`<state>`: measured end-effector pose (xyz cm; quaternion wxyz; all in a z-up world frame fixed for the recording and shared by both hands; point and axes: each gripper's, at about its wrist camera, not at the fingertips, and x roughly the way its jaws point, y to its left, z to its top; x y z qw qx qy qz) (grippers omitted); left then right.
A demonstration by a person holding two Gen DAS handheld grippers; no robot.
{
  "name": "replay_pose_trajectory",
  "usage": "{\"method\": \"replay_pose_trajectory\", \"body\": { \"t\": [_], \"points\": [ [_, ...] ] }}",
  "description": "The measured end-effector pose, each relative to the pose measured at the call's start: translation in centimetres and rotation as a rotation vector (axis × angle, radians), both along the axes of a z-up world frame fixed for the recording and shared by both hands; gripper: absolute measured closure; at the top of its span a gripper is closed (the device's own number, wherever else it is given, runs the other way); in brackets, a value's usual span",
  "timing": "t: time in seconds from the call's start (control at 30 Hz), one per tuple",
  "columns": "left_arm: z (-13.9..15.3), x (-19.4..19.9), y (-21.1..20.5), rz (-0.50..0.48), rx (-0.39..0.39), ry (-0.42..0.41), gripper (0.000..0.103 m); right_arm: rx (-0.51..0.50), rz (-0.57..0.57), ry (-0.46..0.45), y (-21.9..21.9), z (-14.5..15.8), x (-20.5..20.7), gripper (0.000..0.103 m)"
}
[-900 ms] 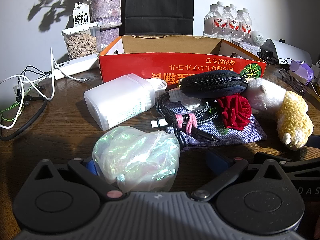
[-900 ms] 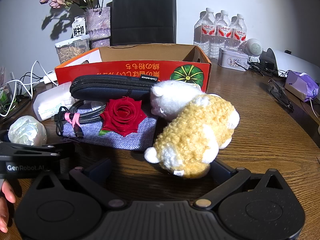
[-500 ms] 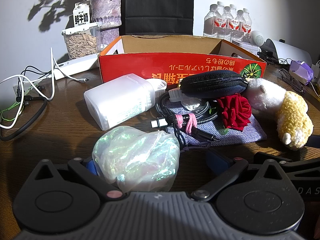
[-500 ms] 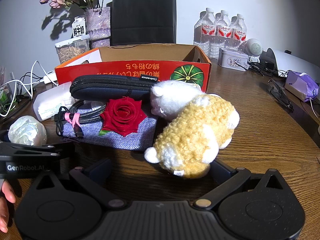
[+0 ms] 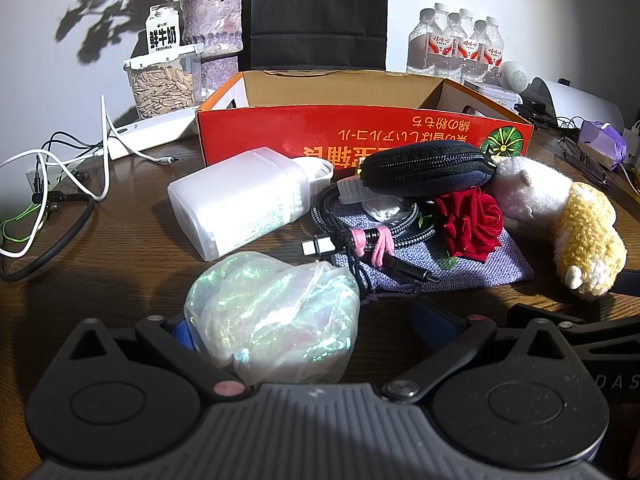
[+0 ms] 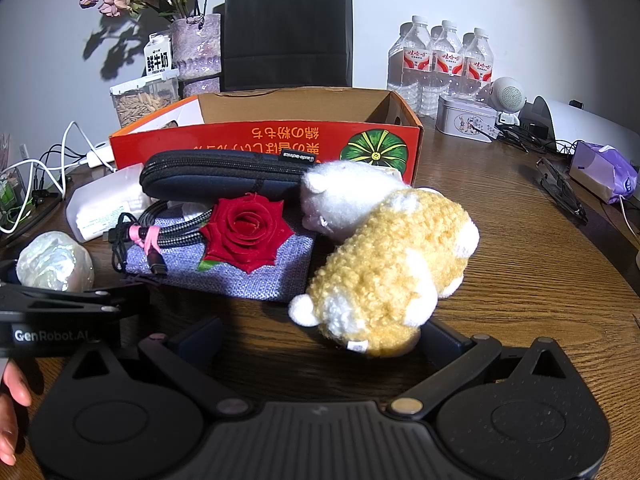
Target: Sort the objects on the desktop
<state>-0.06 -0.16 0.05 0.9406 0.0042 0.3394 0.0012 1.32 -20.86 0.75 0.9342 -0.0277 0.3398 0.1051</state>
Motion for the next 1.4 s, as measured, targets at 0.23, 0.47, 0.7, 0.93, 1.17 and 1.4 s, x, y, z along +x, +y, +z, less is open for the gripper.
{"method": "replay_pose_trajectory", "body": {
  "t": [0.23,0.47,0.7,0.93,1.17,1.4],
  "points": [
    [0.0,0.0,0.0,0.0,0.0,0.0,0.0,0.0,0.0,0.0,0.0,0.0,0.0,0.0],
    [0.0,0.0,0.0,0.0,0.0,0.0,0.0,-0.001,-0.001,0.0,0.0,-0.1,0.1,0.0],
    [0.0,0.0,0.0,0.0,0.0,0.0,0.0,-0.005,0.006,-0.001,0.0,-0.1,-0.2,0.0],
    [2.3,-2.1,3.0,-0.077,0.021,-0.136,0.0,0.1,0.076,-0.045,-2.7,2.0,-2.7,0.0],
    [4.1,3.7,7.4,-0.211,-0.027,-0.13,0.0,0.151,-0.035,-0.107,-3.5,3.3,-0.5,0.0],
    [1.8,8.3,7.5,-0.225,0.071,-0.027,0.0,0.097,-0.135,-0.045,-2.9,1.1,2.5,0.017]
  ]
}}
